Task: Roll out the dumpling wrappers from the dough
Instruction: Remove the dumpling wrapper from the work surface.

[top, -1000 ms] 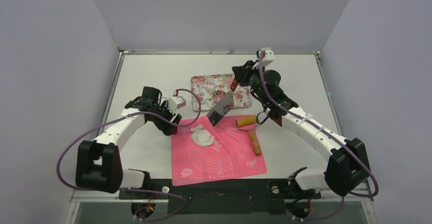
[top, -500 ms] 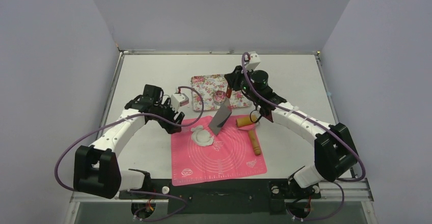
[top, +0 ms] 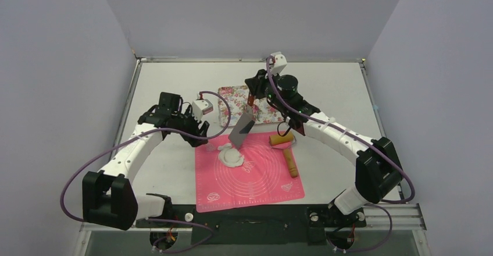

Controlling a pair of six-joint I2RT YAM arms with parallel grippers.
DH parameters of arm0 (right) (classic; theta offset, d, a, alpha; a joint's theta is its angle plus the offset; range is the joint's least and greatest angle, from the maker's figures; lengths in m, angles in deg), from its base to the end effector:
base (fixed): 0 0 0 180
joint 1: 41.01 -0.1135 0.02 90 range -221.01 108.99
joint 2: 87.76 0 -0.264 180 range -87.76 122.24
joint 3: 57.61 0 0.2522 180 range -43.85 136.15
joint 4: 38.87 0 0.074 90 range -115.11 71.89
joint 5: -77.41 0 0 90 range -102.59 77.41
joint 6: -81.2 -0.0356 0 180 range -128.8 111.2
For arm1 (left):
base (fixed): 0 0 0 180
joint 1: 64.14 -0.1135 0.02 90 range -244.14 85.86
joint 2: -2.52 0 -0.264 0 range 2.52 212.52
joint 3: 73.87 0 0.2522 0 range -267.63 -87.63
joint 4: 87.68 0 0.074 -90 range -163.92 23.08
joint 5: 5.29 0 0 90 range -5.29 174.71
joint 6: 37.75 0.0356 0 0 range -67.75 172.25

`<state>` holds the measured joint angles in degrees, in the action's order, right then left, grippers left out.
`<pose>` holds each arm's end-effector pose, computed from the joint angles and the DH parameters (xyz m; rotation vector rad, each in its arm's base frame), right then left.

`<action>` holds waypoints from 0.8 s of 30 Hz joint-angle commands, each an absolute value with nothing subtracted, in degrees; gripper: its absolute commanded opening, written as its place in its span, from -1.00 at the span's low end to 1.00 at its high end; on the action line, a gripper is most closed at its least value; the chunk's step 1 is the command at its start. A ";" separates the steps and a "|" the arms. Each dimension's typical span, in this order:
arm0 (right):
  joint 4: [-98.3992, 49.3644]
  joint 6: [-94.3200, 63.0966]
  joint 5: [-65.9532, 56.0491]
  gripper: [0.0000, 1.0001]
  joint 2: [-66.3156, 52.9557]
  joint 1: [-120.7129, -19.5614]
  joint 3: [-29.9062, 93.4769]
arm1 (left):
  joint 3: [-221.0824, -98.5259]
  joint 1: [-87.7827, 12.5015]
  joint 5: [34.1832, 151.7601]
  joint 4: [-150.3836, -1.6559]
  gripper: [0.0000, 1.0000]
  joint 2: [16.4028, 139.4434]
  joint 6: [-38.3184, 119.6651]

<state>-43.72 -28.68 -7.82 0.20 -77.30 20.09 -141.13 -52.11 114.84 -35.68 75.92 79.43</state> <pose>0.2947 0.2201 0.3221 -0.3115 1.7014 0.8038 0.2414 -0.0697 0.2505 1.0076 2.2633 -0.5661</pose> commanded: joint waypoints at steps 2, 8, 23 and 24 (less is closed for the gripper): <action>-45.55 -28.36 -8.87 -1.00 0.54 -78.54 24.65 | -141.50 -52.82 116.01 -37.42 0.24 74.16 78.88; -43.73 -27.33 -10.54 -1.00 1.69 -78.99 26.04 | -141.33 -52.90 115.73 -37.05 0.23 73.66 78.97; -41.96 -27.71 -10.85 -1.00 5.48 -80.83 28.14 | -141.13 -53.13 115.67 -36.79 0.24 73.41 79.23; -41.75 -27.63 -10.80 -1.00 5.66 -80.91 28.62 | -141.19 -53.10 115.65 -36.54 0.23 73.37 79.23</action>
